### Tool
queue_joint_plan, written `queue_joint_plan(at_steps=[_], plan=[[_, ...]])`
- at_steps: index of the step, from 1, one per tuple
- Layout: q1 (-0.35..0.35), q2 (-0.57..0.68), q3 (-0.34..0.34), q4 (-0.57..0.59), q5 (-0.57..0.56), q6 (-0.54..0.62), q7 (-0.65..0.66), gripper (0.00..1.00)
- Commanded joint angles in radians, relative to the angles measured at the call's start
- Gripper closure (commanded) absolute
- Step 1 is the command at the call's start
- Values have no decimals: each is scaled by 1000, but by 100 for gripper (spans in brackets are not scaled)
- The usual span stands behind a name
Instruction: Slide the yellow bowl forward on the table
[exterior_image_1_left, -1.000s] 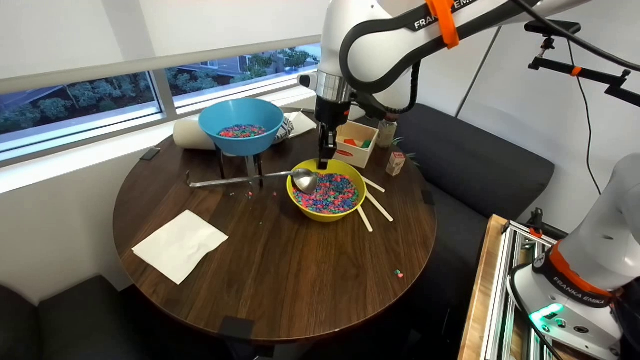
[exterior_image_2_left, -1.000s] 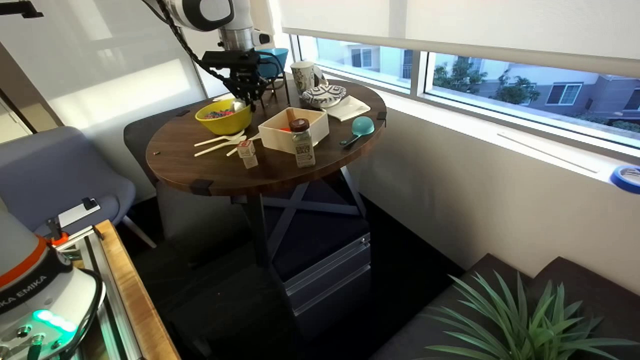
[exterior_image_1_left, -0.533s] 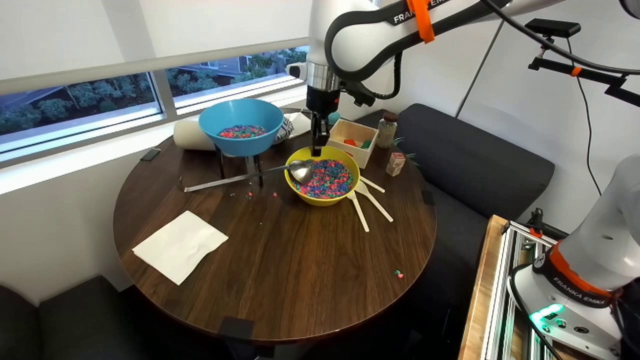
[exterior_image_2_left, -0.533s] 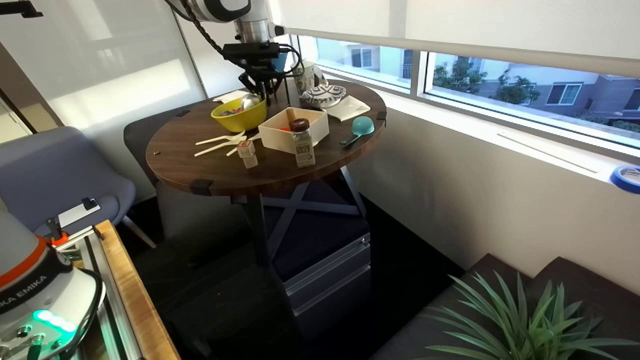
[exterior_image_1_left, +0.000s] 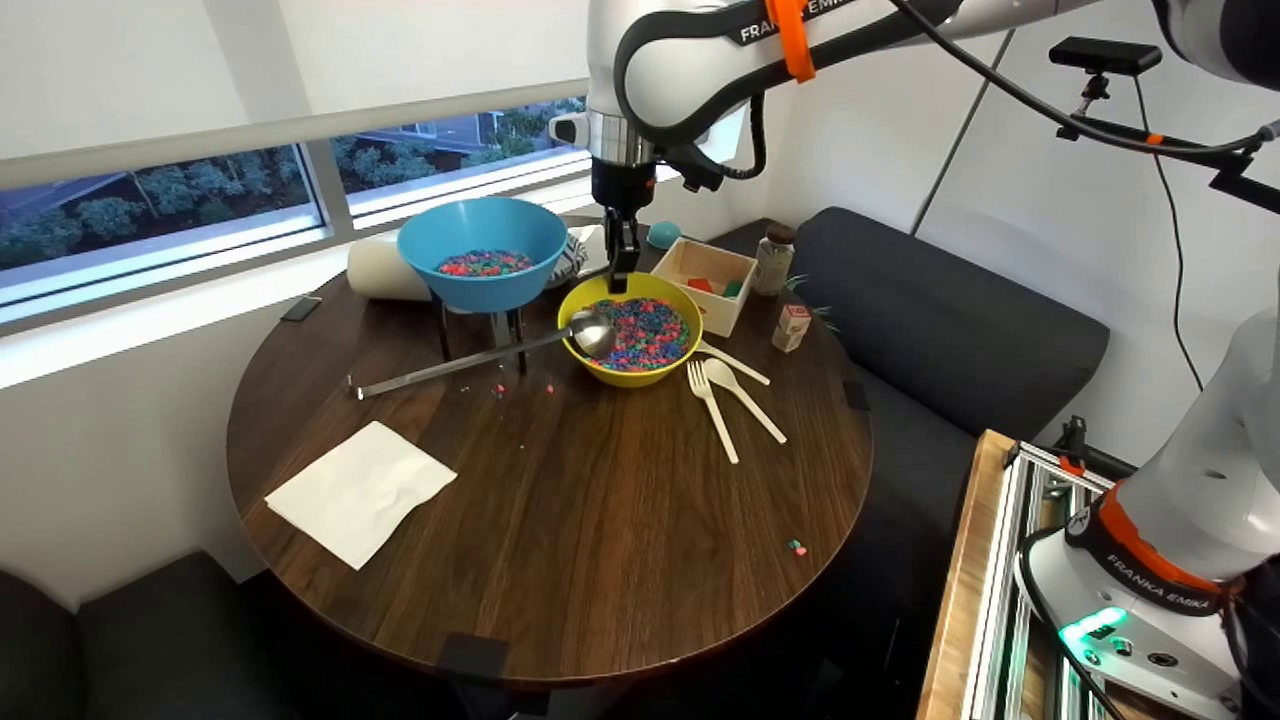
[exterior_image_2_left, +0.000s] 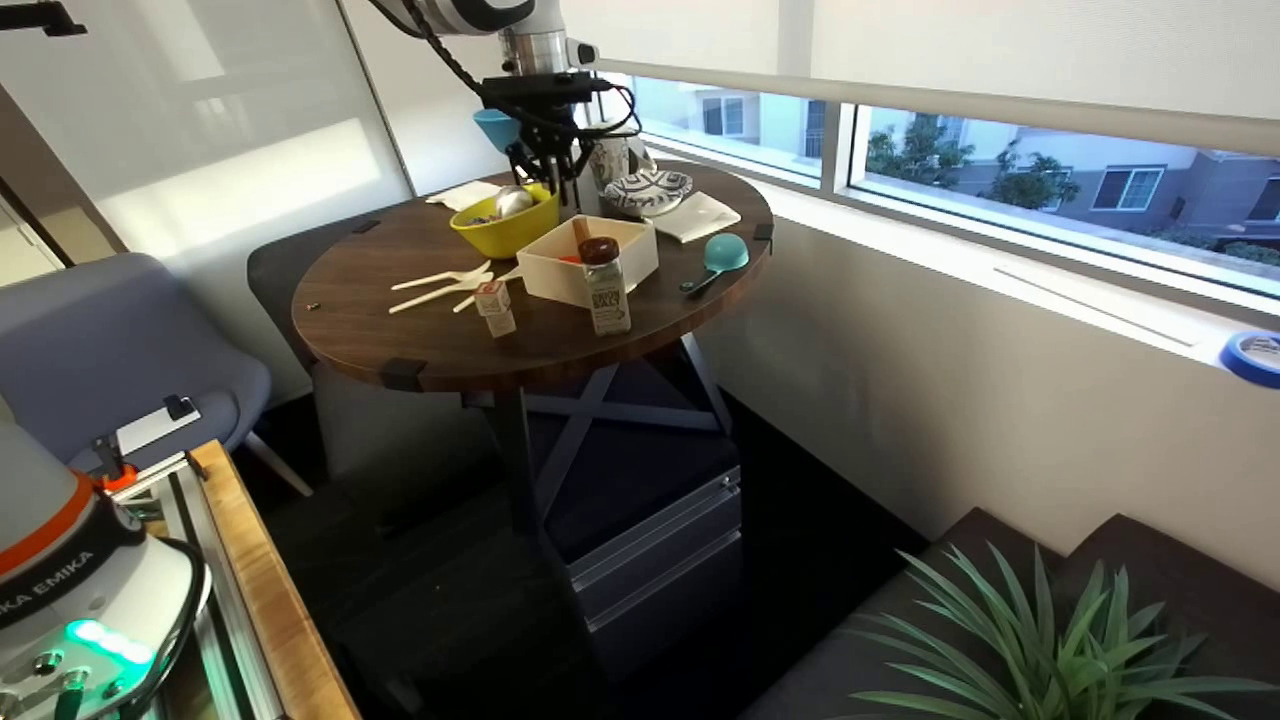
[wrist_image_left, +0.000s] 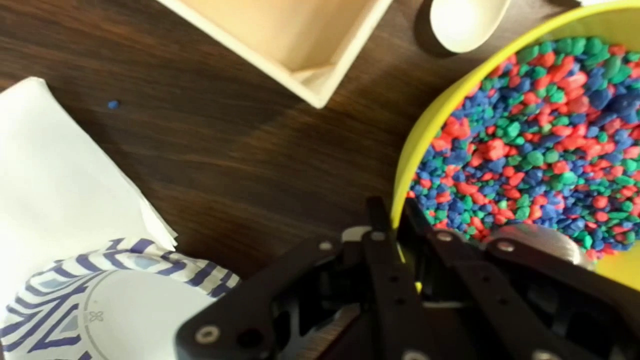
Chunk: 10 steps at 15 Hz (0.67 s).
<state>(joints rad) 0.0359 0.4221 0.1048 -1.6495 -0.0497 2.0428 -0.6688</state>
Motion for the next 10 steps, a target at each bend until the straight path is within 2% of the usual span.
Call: queue_joint_plan(at_steps=[1, 4, 5, 6, 7, 10], plan=[[-12, 40, -11, 64, -44, -30, -9, 97], [-23, 58, -11, 79, -42, -26, -21, 97], [-27, 64, -9, 85, -37, -27, -29, 92], [-30, 69, -5, 90, -30, -30, -39, 64], [-30, 72, -5, 94, -31, -33, -45, 63], [-28, 76, -2, 98, -35, -35, -57, 41]])
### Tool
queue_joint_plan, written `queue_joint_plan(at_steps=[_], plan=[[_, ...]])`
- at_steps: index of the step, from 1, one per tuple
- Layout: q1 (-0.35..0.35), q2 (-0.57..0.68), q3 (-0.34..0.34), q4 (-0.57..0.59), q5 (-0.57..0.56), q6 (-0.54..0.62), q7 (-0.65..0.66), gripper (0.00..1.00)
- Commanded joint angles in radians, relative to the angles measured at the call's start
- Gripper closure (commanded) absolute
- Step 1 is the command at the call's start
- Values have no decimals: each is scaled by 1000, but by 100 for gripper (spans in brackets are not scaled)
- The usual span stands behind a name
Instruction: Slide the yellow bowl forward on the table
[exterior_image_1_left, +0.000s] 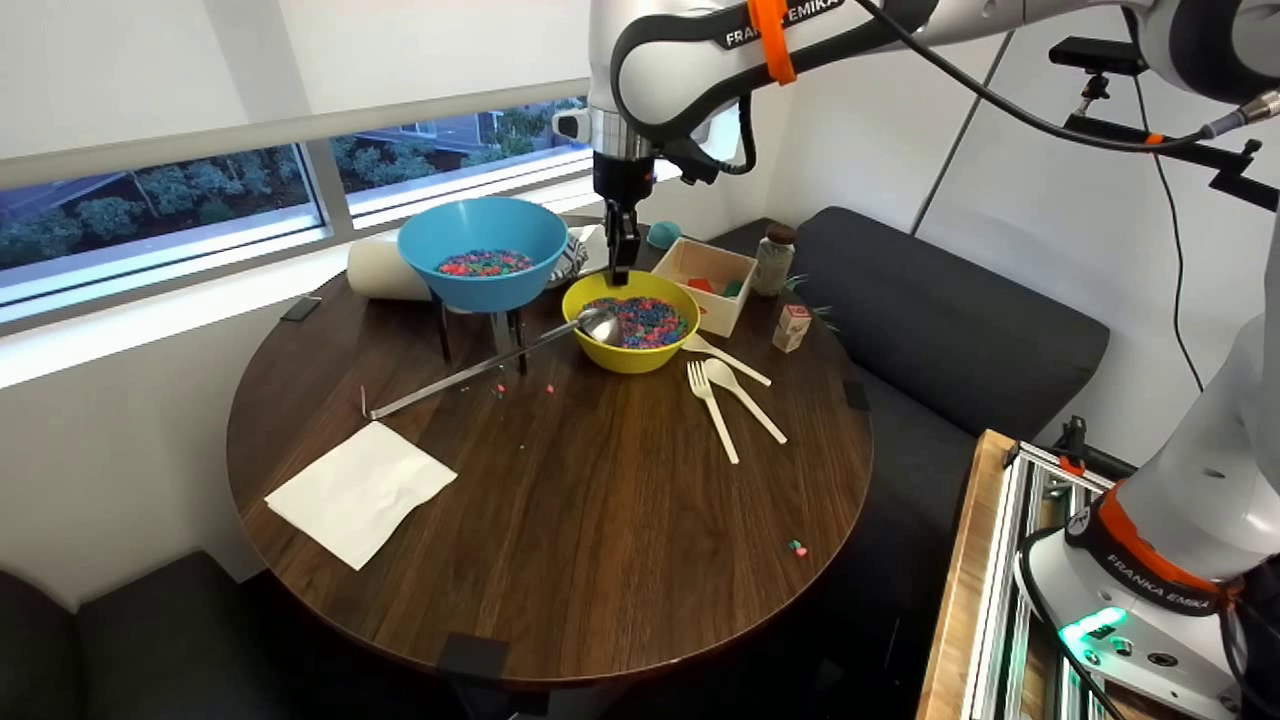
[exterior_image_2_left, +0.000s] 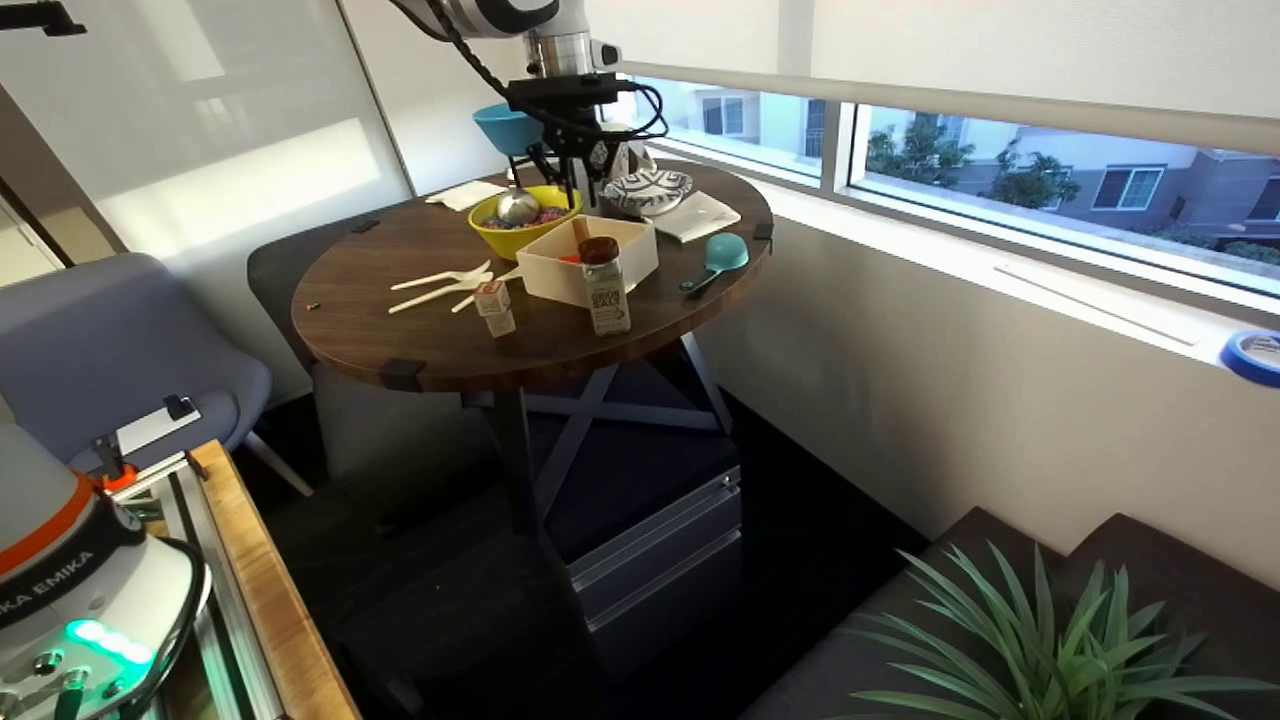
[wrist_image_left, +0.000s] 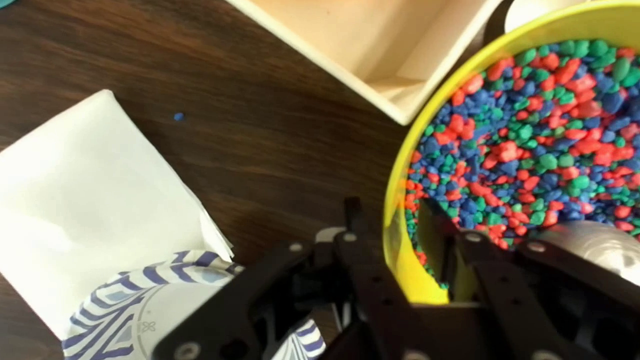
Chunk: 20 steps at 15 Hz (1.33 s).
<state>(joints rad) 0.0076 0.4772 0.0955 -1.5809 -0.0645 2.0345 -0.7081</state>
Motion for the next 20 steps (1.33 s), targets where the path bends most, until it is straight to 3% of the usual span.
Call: queue_joint_plan(at_steps=[1, 4, 6, 10, 15, 20], plan=[[4, 19, 7, 27, -24, -25, -17, 34], [8, -16, 15, -5, -21, -20, -25, 10], [14, -60, 18, -49, -25, -11, -22, 1], [37, -193, -1, -194, -105, 54, 43, 0], [45, -383, 29, -448, -119, 160, -4, 0], [103, -517, 61, -651, -132, 264, 26, 0]])
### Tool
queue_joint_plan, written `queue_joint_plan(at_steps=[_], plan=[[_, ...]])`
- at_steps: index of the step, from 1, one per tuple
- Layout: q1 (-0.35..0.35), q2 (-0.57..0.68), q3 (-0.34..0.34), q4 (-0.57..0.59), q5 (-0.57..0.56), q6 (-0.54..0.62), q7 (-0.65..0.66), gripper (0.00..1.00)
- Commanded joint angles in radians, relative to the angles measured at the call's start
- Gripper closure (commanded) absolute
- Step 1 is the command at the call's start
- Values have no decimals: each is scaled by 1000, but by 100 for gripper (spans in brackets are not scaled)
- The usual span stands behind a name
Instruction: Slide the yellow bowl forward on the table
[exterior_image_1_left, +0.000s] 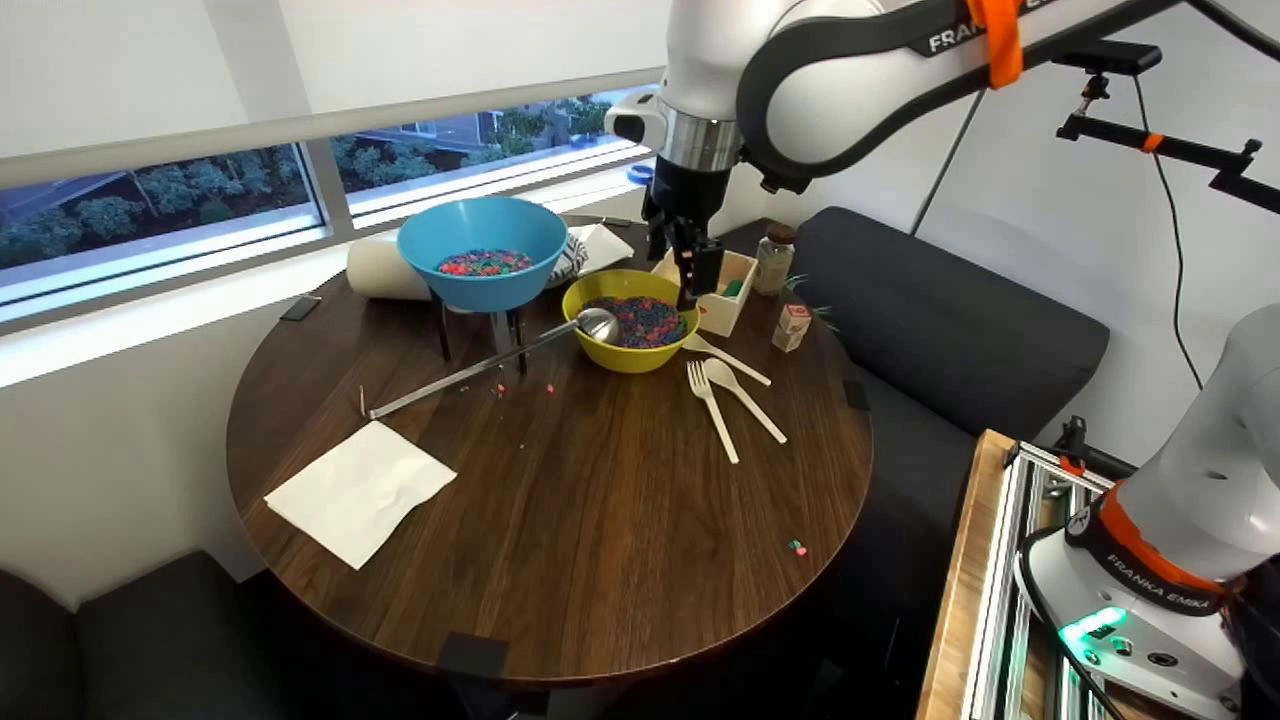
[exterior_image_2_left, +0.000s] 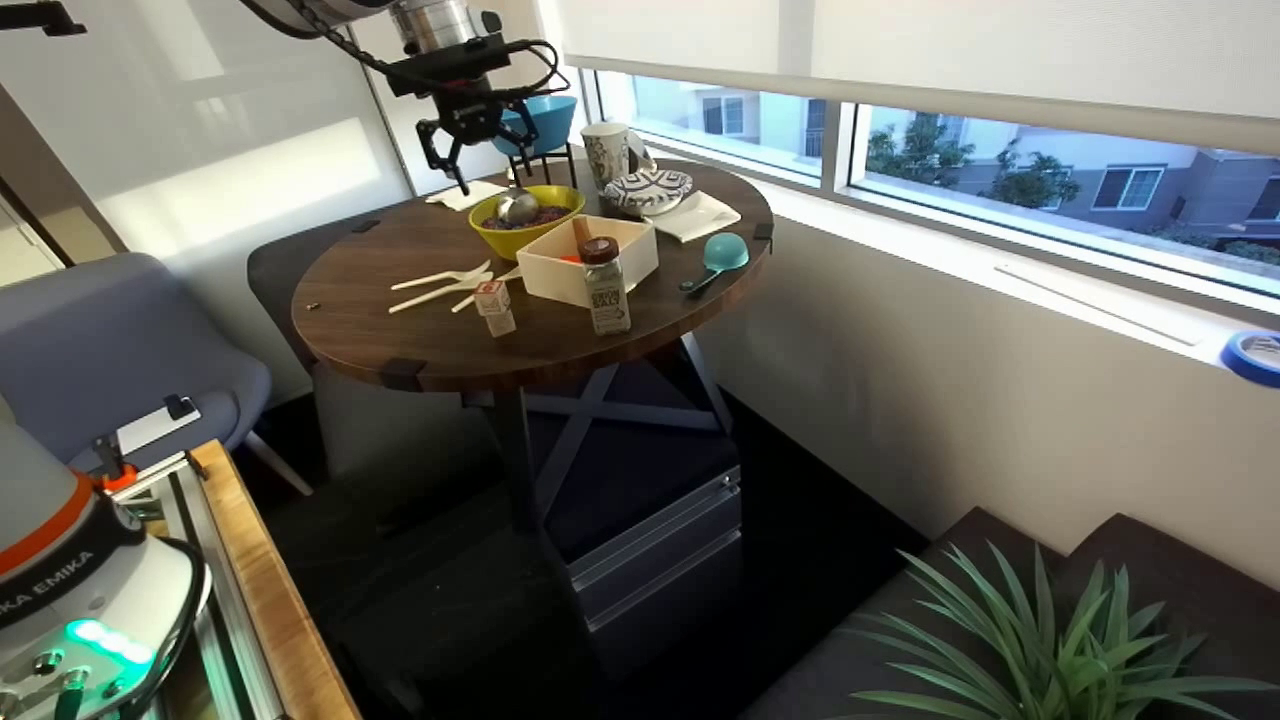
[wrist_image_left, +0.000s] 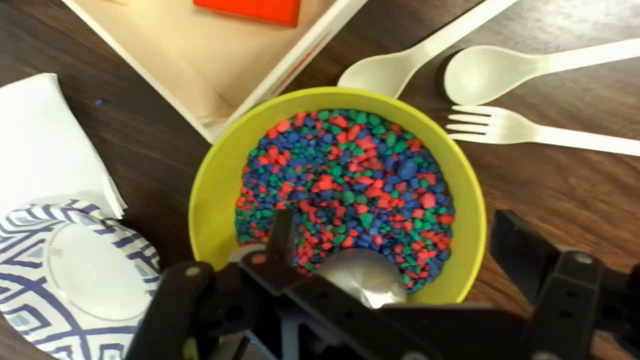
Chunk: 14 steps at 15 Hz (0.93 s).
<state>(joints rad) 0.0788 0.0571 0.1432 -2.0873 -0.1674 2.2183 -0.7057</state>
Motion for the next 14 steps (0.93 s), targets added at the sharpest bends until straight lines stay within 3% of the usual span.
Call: queue_joint_plan(at_steps=[1, 4, 7, 8, 10, 14], plan=[[46, -115, 20, -174, -40, 106, 37, 0], [93, -140, 53, -245, -115, 180, 94, 0], [128, -134, 93, -275, -238, 239, 293, 0], [120, -116, 67, -233, -166, 195, 181, 0], [136, -117, 86, -249, -208, 215, 259, 0], [137, -118, 86, -250, -212, 216, 270, 0]])
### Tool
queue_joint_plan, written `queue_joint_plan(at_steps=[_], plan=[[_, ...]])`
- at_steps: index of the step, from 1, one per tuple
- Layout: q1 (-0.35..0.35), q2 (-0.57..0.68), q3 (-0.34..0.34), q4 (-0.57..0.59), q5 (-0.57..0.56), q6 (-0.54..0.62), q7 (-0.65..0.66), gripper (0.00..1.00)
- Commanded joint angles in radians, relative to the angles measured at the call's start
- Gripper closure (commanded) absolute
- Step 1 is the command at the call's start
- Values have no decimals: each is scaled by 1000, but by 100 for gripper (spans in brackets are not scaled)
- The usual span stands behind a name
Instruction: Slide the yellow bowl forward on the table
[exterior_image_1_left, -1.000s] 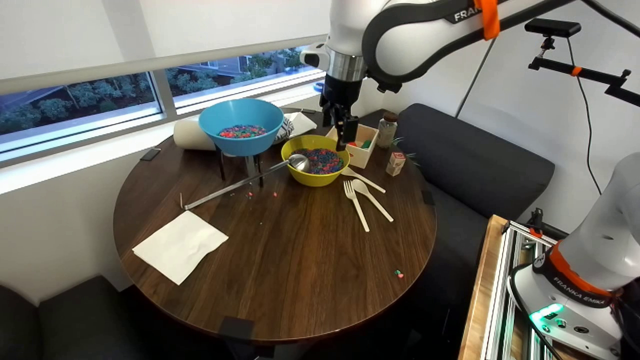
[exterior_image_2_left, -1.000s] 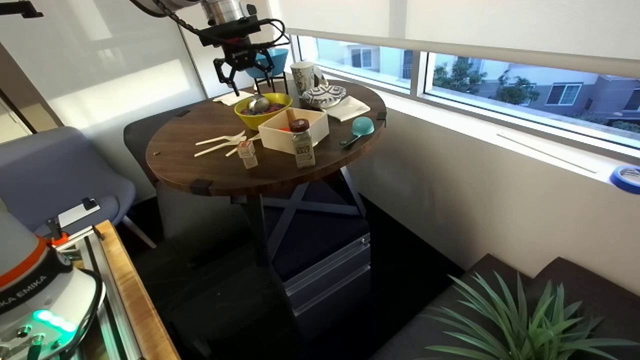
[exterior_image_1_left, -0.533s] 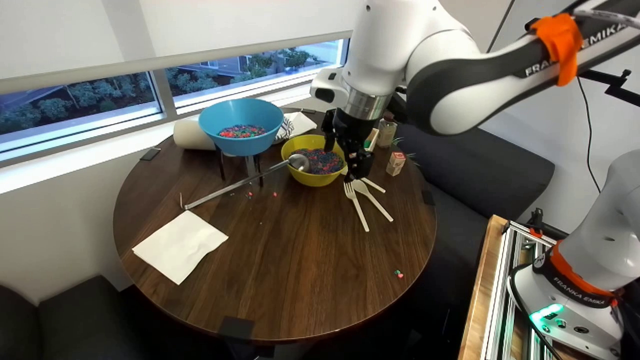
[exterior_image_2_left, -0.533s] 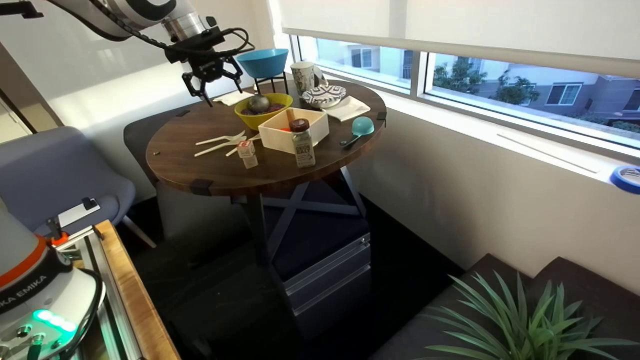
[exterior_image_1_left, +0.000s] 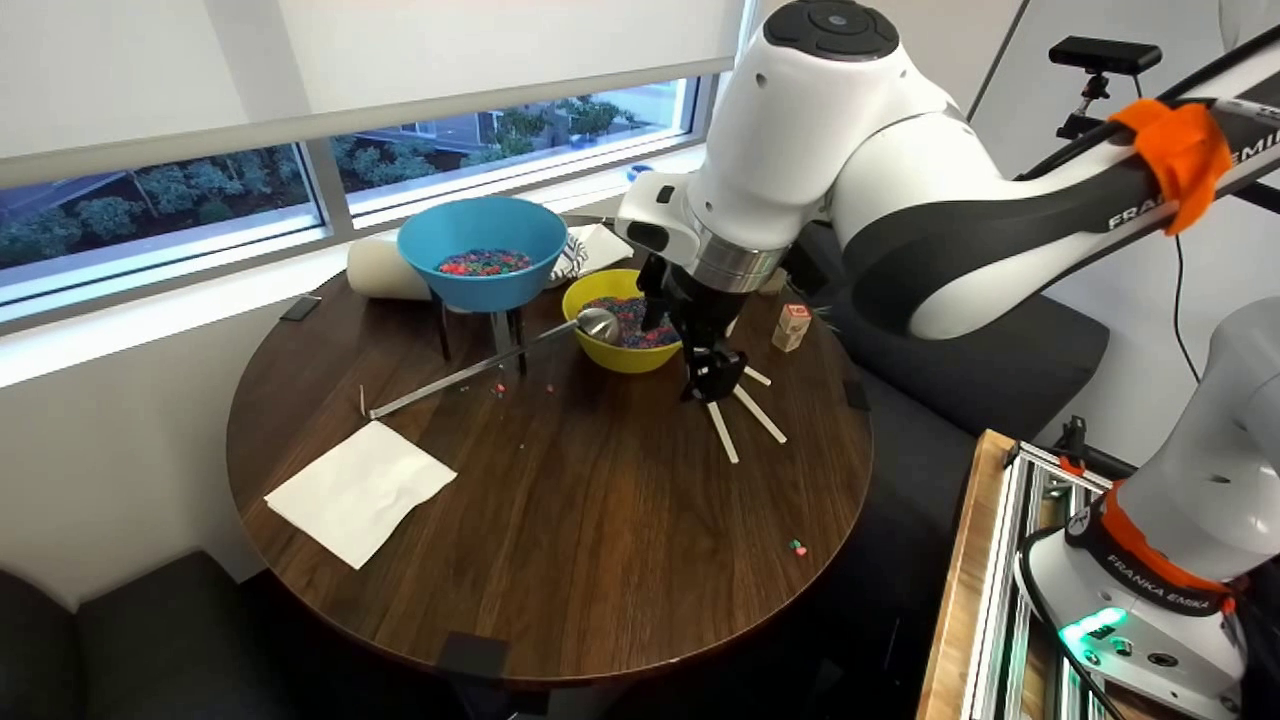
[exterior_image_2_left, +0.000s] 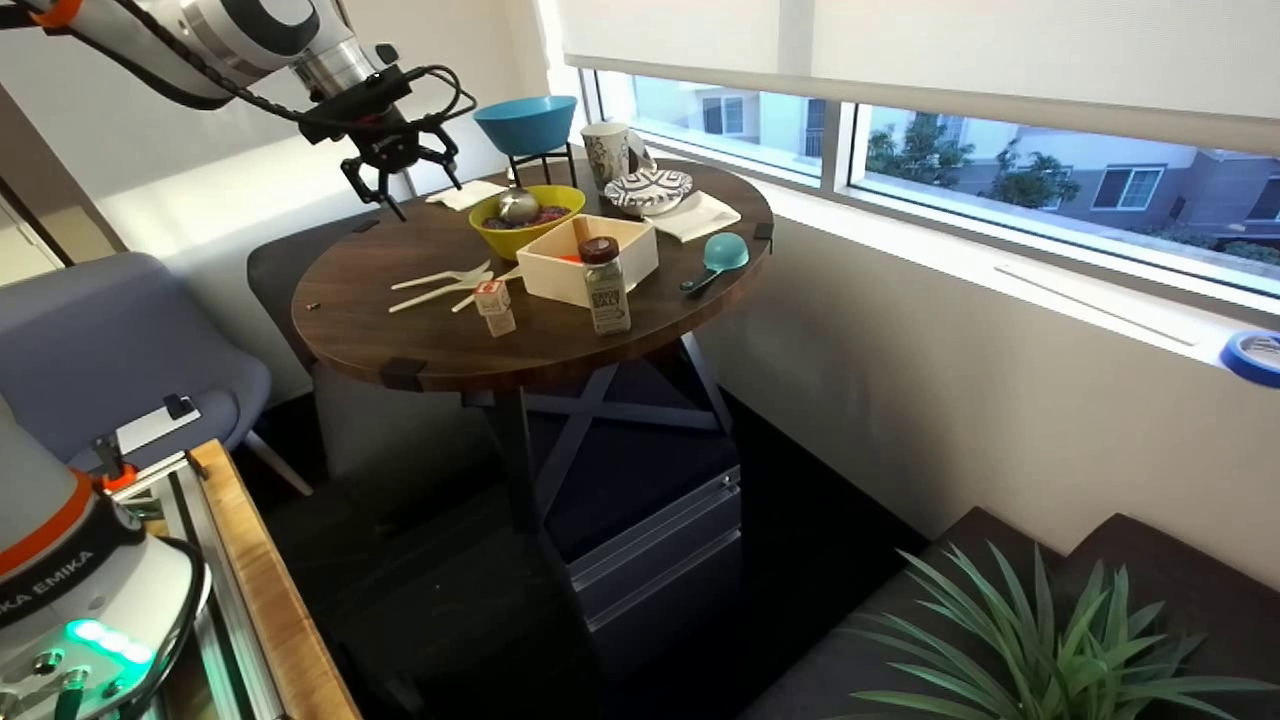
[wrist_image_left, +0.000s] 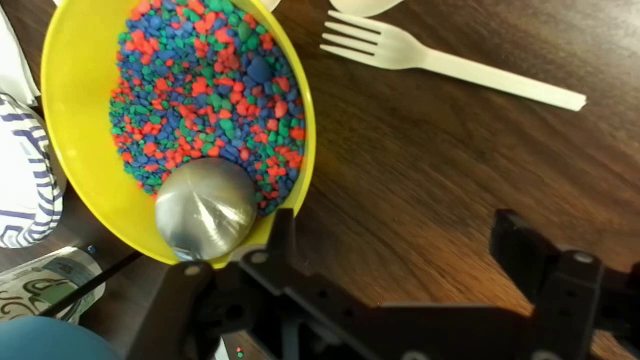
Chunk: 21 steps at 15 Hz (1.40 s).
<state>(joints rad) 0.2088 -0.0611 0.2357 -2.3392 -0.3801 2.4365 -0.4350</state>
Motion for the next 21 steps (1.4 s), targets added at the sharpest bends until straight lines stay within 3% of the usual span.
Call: queue_joint_plan(at_steps=[1, 4, 9, 15, 18, 20, 21], plan=[[7, 0, -7, 2, 1, -3, -1, 0], [7, -1, -7, 1, 1, -3, -1, 0], [10, -110, -25, -52, 224, 38, 77, 0], [15, -378, -60, -223, 324, 97, 231, 0], [47, -547, -119, -356, 410, 138, 225, 0], [73, -654, -161, -443, 405, 173, 160, 0], [43, -522, -132, -320, 369, 129, 208, 0]])
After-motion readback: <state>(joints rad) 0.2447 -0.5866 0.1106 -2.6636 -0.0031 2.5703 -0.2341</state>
